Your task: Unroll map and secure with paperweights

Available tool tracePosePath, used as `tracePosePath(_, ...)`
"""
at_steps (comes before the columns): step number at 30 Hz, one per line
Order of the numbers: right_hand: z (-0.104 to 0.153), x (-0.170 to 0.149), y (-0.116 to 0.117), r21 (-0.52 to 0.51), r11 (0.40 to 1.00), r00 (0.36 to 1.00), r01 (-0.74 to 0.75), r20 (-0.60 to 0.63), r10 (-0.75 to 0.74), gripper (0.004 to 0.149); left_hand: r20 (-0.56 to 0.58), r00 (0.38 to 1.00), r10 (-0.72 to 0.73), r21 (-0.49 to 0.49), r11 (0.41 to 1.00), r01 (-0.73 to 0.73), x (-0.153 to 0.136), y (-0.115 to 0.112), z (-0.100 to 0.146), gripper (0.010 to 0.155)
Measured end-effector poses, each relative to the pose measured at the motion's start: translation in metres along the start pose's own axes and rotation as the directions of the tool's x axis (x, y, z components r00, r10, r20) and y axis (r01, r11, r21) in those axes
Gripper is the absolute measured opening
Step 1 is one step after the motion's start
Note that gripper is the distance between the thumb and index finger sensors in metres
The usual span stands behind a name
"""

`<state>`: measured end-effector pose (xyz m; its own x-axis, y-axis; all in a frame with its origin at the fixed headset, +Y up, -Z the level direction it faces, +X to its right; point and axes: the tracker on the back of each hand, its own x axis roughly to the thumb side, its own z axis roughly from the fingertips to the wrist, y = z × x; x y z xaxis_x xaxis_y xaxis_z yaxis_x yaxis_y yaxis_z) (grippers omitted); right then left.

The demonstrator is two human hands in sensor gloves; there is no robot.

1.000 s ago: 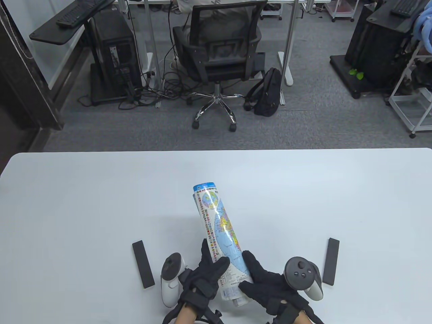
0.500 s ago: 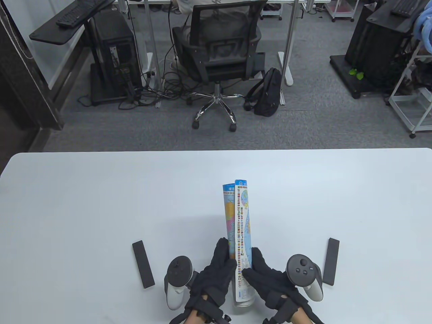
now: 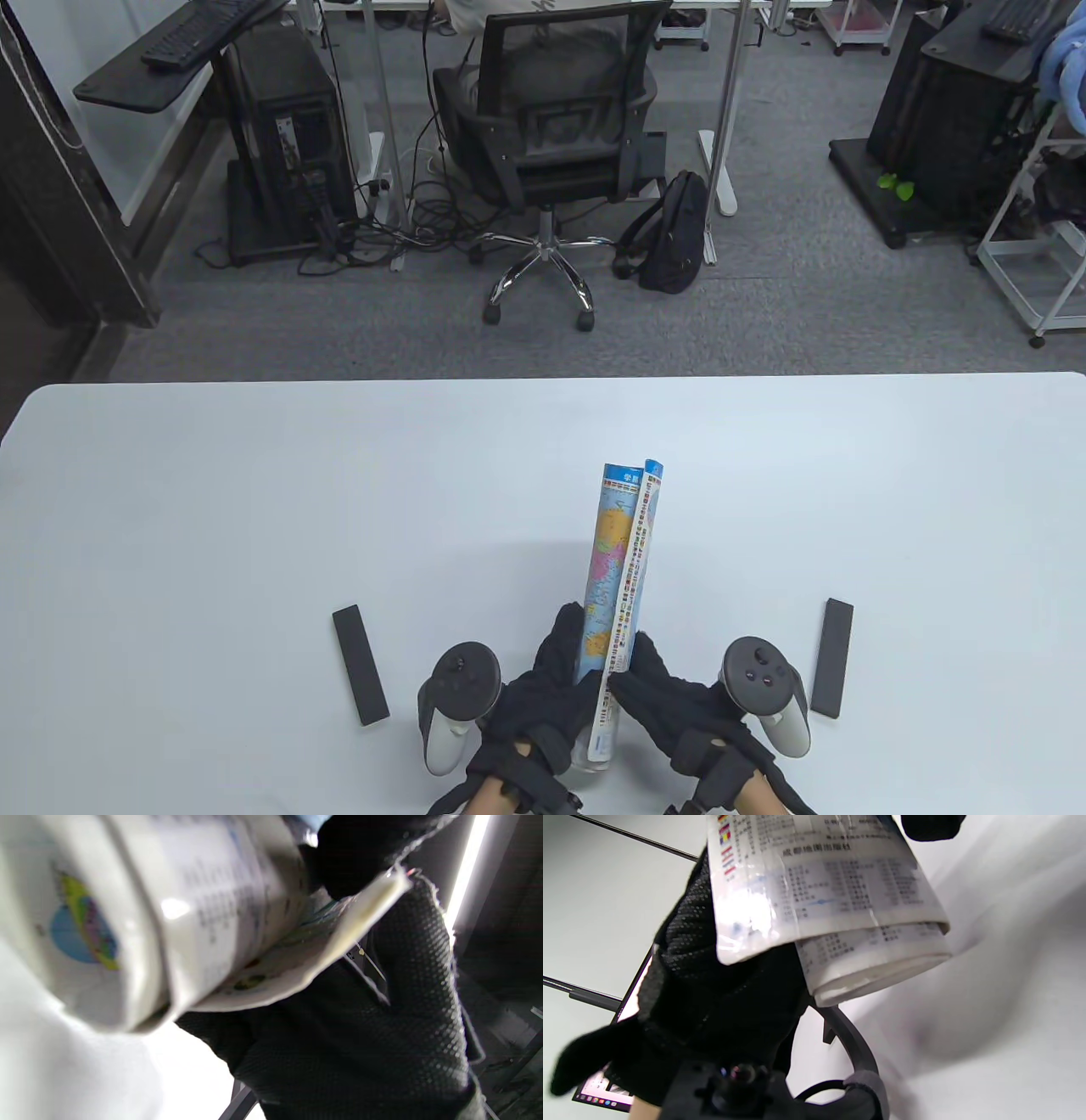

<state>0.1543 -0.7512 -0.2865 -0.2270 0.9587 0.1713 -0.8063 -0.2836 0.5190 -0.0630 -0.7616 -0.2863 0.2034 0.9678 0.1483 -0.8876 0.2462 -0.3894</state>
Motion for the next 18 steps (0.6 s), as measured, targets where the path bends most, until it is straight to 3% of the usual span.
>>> tracePosePath(8,0.001,0.000,-0.001,-0.009,1.000,1.000,0.004,-0.003,-0.004,0.084,0.031,0.993,-0.116,0.086,0.990,0.113,0.010,0.003,0.001,0.076)
tracePosePath(12,0.002,0.003,-0.006,-0.030,1.000,1.000,-0.010,-0.009,0.010,0.083,0.022,0.996,-0.091,0.117,0.989,0.088,0.013,0.009,0.000,0.075)
tracePosePath(18,0.010,0.012,-0.022,-0.206,0.972,0.991,-0.116,0.038,0.126,0.079,-0.096,0.977,-0.192,0.183,0.961,0.207,0.014,0.018,0.002,0.074)
